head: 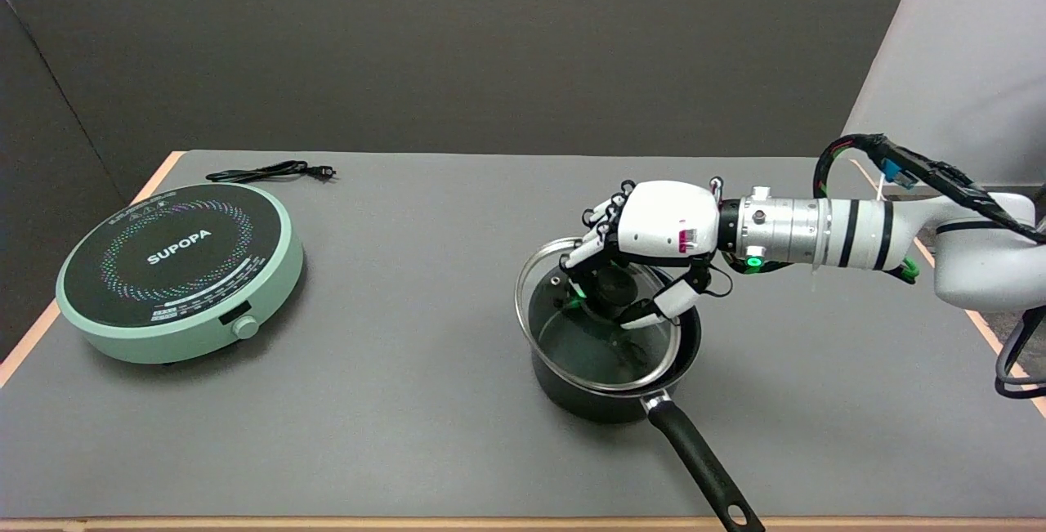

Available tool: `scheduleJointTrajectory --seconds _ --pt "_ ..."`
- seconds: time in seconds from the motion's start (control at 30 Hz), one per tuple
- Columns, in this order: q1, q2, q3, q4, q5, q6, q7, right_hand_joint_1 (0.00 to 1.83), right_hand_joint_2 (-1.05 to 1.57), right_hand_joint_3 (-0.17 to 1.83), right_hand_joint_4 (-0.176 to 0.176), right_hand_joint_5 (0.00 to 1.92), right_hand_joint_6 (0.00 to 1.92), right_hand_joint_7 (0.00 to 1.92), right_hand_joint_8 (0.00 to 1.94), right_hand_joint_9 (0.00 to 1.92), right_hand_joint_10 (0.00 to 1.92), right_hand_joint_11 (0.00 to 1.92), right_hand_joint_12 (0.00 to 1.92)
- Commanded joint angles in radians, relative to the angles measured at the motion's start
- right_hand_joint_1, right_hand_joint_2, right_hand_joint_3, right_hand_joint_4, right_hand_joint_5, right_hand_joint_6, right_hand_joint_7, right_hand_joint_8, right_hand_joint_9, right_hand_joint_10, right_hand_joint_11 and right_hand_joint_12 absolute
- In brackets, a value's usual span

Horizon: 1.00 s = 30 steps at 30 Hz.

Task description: Pick up the pot lid.

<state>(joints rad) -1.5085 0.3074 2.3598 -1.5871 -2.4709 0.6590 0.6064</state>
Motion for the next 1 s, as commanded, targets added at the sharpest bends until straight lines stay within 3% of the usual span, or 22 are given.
scheduleJointTrajectory --seconds 0.03,0.43,1.0 --pt "0.003 0.004 0.0 -0.003 -0.002 0.002 0.0 1.35 0.88 0.58 0.176 0.62 1.39 0.87 1.33 0.86 1.31 0.63 0.98" --pt "0.038 -0.001 -0.005 -0.018 -0.002 -0.003 0.0 1.36 0.88 0.56 0.176 0.62 1.36 0.89 1.29 0.86 1.4 0.64 1.14" --pt "0.291 0.018 -0.146 -0.058 -0.004 -0.107 0.0 1.36 0.9 0.54 0.176 0.6 1.37 0.88 1.31 0.84 1.45 0.62 1.24"
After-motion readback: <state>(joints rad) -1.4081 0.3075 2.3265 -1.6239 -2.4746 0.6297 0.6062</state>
